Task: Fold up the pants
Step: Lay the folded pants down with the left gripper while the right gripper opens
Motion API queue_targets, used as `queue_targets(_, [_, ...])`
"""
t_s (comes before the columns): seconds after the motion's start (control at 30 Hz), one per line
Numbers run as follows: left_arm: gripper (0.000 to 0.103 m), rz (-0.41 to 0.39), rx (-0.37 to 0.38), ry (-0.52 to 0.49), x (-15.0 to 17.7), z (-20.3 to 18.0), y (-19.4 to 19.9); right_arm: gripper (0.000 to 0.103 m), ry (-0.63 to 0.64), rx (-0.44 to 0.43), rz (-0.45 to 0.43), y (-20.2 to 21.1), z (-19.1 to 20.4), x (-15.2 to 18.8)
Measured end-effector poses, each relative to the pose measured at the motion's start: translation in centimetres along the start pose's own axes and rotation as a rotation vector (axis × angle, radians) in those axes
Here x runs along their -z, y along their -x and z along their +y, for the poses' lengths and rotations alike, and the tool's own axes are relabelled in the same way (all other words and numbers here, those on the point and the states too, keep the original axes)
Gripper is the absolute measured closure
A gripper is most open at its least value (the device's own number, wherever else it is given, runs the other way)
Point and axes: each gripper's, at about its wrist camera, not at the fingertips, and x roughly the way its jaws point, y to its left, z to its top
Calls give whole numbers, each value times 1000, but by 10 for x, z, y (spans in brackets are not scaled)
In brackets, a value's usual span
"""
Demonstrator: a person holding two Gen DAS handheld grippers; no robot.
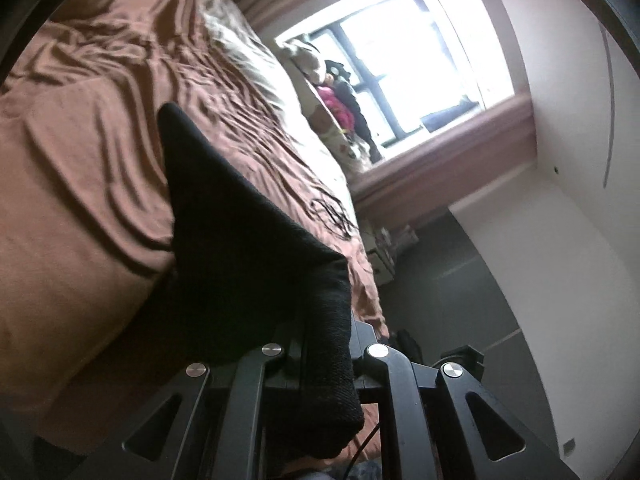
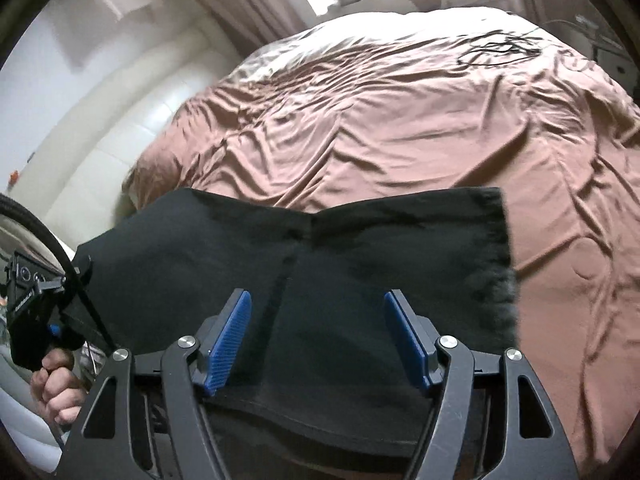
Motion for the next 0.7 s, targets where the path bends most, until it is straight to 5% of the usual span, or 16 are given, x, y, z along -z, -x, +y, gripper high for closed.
queue_targets(0.37, [91, 132, 14, -101, 32, -61, -70, 36, -127, 22, -103, 68, -60, 34])
queue_targets(0.7, [91, 289, 22, -124, 75, -75, -146, 35, -231, 29, -150, 113, -109, 69])
